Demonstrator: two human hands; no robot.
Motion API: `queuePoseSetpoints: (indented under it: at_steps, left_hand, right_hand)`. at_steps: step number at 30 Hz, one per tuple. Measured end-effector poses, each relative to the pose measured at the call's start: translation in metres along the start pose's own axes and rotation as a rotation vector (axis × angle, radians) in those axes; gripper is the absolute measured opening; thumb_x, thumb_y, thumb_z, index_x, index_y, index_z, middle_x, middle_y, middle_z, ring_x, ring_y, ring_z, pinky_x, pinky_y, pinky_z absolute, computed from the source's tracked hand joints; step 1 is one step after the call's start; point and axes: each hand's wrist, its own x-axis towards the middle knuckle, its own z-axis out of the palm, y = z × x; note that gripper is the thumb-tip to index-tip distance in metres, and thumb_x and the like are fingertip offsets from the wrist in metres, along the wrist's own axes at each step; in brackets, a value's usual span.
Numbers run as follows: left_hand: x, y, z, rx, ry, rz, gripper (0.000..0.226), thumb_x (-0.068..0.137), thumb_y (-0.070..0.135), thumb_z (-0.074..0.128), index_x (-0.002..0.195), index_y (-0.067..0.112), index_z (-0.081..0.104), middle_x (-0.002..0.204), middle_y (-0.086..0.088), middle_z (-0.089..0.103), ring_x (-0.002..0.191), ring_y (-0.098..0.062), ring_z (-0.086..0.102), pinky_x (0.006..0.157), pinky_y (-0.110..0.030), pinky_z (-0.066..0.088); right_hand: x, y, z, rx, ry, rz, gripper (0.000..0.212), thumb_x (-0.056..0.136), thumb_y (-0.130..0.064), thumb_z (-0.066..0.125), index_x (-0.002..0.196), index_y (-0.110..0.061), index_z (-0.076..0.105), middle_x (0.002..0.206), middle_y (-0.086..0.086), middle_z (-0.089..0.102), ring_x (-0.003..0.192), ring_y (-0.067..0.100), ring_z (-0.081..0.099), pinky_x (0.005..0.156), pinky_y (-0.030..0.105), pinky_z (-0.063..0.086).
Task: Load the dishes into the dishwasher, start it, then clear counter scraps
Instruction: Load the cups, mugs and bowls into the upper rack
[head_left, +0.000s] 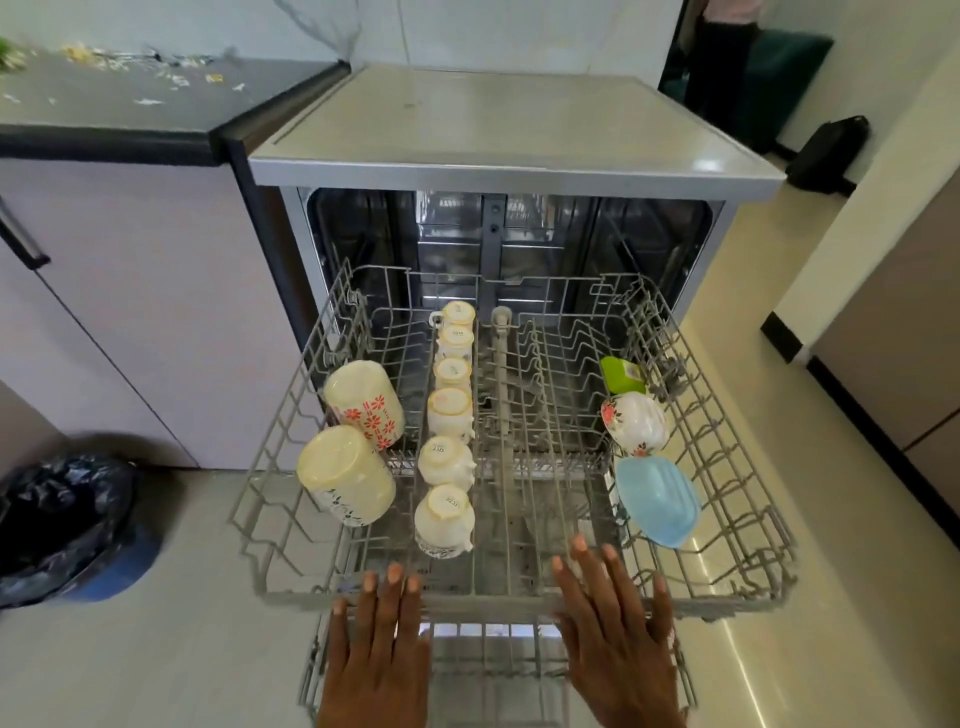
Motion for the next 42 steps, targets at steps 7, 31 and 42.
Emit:
queuePoseSetpoints:
  at_steps: [7,31,42]
  left_hand:
    - [0.039,-0.006,0.033,-0.053,-0.04,0.009,0.063,0.103,0.034,0.026,0.158,0.007,0.009,0.166,-0.011,0.003,0.153,-0.03,0.005,0.124,-0.049,0.005]
    - [0.226,-0.048,0.162,-0.074,-0.287,0.058,0.094,0.087,0.017,0.067,0.158,0.006,0.006,0.166,-0.014,0.0,0.153,-0.031,0.003,0.122,-0.052,0.012]
    - [0.293,-0.06,0.213,-0.056,-0.322,0.065,0.109,0.081,0.005,0.068,0.157,0.012,-0.01,0.166,-0.008,-0.012,0.153,-0.026,-0.006,0.122,-0.051,0.017]
  right_hand:
    - [0.039,0.014,0.039,-0.037,-0.001,-0.035,0.054,0.107,-0.039,0.027,0.157,-0.021,0.02,0.165,0.002,0.014,0.153,0.023,0.012,0.119,0.052,0.01]
    - [0.215,0.049,0.187,-0.006,-0.147,-0.024,0.06,0.104,-0.04,0.024,0.158,-0.016,0.01,0.166,0.007,0.01,0.153,0.027,0.008,0.119,0.06,0.006]
    - [0.28,0.061,0.239,0.03,-0.272,0.02,0.076,0.102,-0.046,0.039,0.159,-0.016,-0.001,0.167,0.006,-0.006,0.153,0.026,-0.006,0.12,0.061,0.004]
